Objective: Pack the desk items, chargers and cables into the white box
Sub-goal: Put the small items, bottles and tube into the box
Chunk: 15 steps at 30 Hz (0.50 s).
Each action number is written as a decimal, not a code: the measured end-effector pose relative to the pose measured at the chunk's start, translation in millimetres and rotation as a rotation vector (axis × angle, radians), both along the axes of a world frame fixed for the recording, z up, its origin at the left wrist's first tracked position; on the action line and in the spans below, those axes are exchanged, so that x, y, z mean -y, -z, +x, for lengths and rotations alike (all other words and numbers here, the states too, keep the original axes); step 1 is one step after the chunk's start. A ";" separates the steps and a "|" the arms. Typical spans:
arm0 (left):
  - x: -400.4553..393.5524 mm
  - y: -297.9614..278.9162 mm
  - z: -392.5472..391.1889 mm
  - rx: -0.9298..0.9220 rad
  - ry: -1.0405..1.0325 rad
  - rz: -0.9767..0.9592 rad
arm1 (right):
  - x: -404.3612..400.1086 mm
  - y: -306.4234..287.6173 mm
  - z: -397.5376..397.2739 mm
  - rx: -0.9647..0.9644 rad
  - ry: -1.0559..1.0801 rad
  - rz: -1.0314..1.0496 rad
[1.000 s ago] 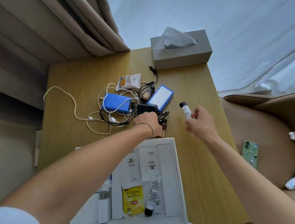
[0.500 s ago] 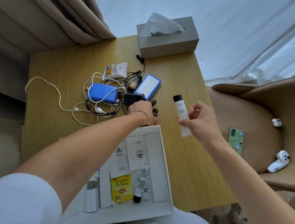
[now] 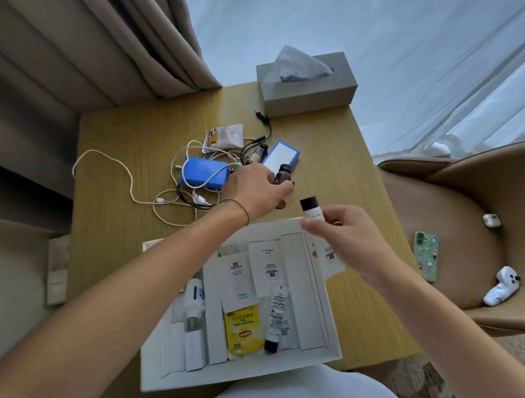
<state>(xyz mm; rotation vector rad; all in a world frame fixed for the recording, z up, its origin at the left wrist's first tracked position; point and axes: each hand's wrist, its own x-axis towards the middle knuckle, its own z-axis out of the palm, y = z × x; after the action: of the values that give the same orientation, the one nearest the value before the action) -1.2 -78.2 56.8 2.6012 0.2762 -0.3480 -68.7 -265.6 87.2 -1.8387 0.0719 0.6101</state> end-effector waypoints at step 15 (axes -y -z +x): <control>-58.0 -24.6 -120.5 0.097 -0.204 -0.454 | -79.4 61.0 -27.1 0.134 -0.437 -0.624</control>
<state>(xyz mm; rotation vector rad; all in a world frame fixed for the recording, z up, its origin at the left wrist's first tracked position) -121.7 -20.3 81.4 2.1155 0.3765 -0.1849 -95.8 -186.2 26.2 -2.5269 -0.2648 0.8252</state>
